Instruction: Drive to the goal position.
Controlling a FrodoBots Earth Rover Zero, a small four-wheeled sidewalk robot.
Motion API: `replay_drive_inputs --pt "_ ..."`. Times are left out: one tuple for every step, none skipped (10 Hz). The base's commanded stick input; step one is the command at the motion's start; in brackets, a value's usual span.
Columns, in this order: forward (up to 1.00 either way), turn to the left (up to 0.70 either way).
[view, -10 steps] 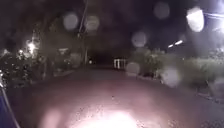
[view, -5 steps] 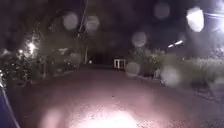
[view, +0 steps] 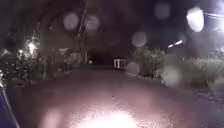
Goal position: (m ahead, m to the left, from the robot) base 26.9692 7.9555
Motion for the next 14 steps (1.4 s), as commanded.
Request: replay_drive_inputs --pt "0.5 0.0" --pt "0.5 0.0" --pt "0.5 0.0" --pt "0.5 0.0" --pt "0.5 0.0" --pt "0.5 0.0" --pt "0.5 0.0" --pt "0.5 0.0" --pt "0.5 0.0" --pt "0.5 0.0" --pt "0.5 0.0" --pt "0.5 0.0" --pt "0.5 0.0" --pt "0.5 0.0"
